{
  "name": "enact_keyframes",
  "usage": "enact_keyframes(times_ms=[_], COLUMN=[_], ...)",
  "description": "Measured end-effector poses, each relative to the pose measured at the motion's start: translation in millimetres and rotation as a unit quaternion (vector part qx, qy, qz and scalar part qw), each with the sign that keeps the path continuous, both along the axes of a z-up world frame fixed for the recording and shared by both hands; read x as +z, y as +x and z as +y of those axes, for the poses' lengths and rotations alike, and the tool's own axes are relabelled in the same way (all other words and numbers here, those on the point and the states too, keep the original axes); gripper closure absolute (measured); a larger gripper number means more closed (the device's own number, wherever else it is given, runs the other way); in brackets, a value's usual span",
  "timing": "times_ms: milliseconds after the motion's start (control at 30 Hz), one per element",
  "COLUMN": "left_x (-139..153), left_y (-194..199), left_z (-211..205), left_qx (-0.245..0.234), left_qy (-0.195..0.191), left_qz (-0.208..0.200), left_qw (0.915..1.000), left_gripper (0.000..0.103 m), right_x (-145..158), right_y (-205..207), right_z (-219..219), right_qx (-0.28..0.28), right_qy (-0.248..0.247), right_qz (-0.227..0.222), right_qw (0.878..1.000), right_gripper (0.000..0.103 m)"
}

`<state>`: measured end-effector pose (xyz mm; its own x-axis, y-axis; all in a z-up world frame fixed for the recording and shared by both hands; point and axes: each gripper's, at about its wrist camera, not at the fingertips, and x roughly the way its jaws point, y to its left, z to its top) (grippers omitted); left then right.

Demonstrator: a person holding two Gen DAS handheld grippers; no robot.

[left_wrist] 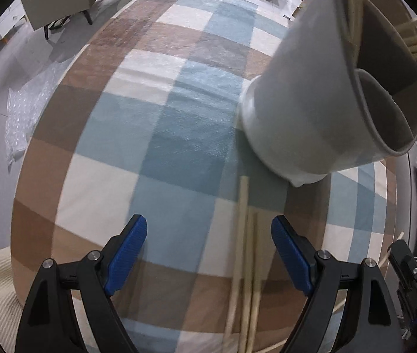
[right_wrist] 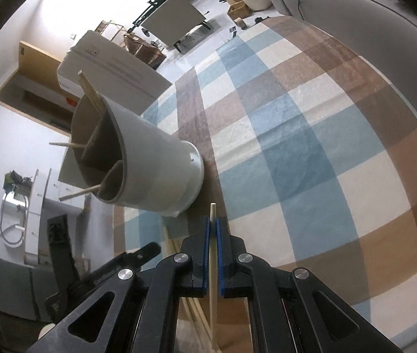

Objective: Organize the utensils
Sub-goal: 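Move the open left tool to the bundle while the right tool holds its chopstick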

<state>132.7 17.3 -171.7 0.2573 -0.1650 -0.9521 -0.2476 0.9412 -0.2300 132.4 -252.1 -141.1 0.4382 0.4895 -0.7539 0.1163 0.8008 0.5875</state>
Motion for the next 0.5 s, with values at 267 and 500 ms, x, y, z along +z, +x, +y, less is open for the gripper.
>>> enact_keyframes(times_ms=[267,500], left_x=[-1,-2], left_y=[5,9], left_z=[-17,-16], left_qx=[-0.011,-0.011], left_qy=[0.058,0.065], left_qz=[-0.014,-0.012], left_qw=[0.9982,0.9978], left_gripper=[0.027,0.045], right_x=[-2,-2], right_y=[4,5], right_z=[-8,-6], right_qx=[-0.007,-0.001], right_qy=[0.01,0.0], right_qz=[-0.004,-0.007], right_qw=[1.0,1.0], right_gripper=[0.099,0.099])
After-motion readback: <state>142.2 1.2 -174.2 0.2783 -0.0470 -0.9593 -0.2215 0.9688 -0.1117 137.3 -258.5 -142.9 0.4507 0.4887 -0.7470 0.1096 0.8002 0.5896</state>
